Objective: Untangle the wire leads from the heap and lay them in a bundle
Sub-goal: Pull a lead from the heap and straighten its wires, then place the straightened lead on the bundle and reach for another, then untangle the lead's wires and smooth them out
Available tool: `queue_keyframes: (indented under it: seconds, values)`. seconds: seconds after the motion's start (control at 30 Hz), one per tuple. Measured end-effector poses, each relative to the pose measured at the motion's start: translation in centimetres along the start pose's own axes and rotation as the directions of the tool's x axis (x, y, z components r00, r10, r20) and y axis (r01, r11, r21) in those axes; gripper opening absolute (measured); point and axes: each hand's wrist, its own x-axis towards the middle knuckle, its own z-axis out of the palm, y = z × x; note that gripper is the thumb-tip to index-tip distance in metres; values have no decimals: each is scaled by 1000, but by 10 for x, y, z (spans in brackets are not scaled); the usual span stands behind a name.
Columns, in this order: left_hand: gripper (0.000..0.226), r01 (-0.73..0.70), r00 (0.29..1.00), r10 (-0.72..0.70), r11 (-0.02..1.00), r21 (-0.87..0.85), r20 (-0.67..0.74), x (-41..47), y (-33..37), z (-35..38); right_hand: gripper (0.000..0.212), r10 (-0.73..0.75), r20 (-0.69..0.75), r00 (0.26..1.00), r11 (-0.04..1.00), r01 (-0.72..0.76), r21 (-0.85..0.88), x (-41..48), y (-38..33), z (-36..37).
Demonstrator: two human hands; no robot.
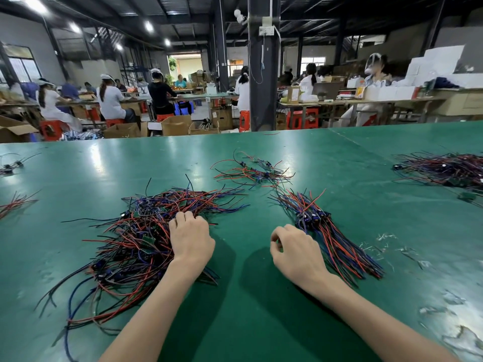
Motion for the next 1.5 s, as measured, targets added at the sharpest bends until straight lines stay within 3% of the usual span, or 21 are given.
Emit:
queue_keyframes:
  seconds: [0.2, 0.37, 0.5, 0.63, 0.7, 0.73, 0.77, 0.83, 0.87, 0.93, 1.03, 1.13, 1.2, 1.33, 1.5]
  values:
    - [19, 50, 997, -46, 997, 54, -70, 7, -4, 4, 42, -102, -2, 995, 985, 101, -139, 10, 19, -1]
    - [24, 94, 987, -94, 996, -2, -133, 9, -5, 3, 57, -1, 167, 986, 955, 51, -292, 13, 29, -1]
    - [17, 89, 963, -148, 964, -251, -223, 8, -2, -3, 53, 36, 121, 992, 953, 2, -303, 14, 29, -3]
    - [18, -43, 933, -183, 799, -599, -311, 5, 2, -10, 47, -22, 91, 996, 961, 46, -273, 12, 24, -3]
    - [8, -147, 917, -150, 736, -661, -371, 2, 6, -15, 41, -56, 22, 998, 996, 58, -74, 13, 19, -5]
    - [5, -201, 907, -125, 709, -676, -401, -1, 9, -17, 37, -18, 3, 1000, 990, 18, 140, 14, 15, -7]
    - [5, -248, 902, -97, 680, -690, -420, -4, 14, -18, 35, 49, 40, 998, 918, -60, 393, 14, 10, -10]
    - [10, -286, 913, -53, 625, -726, -405, -12, 26, -19, 35, 119, 202, 972, 634, -231, 738, 15, 1, -15]
    - [11, -280, 924, -41, 602, -748, -379, -15, 32, -18, 35, 129, 257, 958, 546, -285, 788, 15, -1, -16]
    - [12, -239, 956, -2, 579, -779, -295, -22, 44, -12, 35, 142, 310, 940, 470, -340, 815, 14, -3, -16]
    - [17, -197, 975, 74, 719, -667, -208, -24, 47, -1, 34, 181, 316, 931, 452, -364, 815, 13, -3, -14]
    - [48, -152, 986, 112, 908, -391, -122, -19, 35, 9, 32, 238, 261, 935, 503, -349, 791, 12, -1, -13]
    - [65, -138, 990, 141, 971, -197, 3, -15, 27, 14, 33, 256, 217, 942, 530, -324, 784, 11, 0, -13]
    - [60, -206, 973, 211, 976, -66, 90, -10, 26, 19, 35, 260, 132, 957, 581, -264, 770, 11, 2, -14]
    - [51, -232, 969, 241, 961, -153, 46, -6, 26, 17, 34, 292, 37, 956, 571, -205, 795, 13, 3, -18]
